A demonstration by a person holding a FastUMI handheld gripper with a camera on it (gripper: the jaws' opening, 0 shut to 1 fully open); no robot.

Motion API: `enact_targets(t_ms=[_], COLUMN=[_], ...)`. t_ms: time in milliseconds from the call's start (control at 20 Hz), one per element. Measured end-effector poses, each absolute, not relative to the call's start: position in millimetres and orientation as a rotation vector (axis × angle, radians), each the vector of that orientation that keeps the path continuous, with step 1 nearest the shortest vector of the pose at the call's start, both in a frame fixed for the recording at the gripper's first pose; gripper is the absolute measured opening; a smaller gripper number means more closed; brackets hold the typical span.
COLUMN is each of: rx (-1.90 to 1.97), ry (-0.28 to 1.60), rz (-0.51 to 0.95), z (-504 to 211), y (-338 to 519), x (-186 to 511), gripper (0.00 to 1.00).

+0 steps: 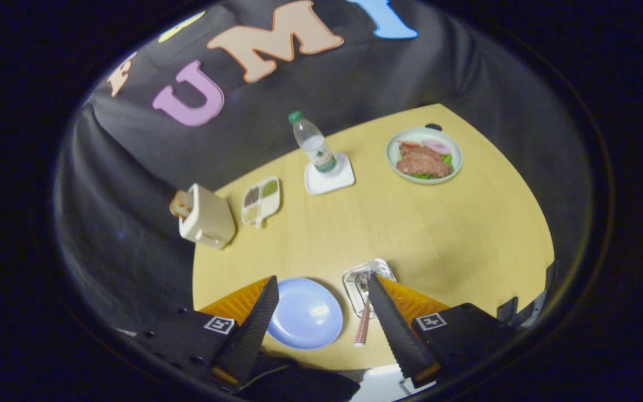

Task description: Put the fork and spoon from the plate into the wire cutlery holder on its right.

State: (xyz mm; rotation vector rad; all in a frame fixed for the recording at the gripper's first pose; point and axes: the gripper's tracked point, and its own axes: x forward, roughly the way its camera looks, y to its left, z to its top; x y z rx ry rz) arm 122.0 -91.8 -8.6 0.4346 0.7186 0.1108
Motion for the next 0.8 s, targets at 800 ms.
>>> enact_targets(t_ms=[800], rx=[0.147], ry=[-0.16], rz=[-0.003], z=[142], y=[-87], x=[43], gripper=[1.0])
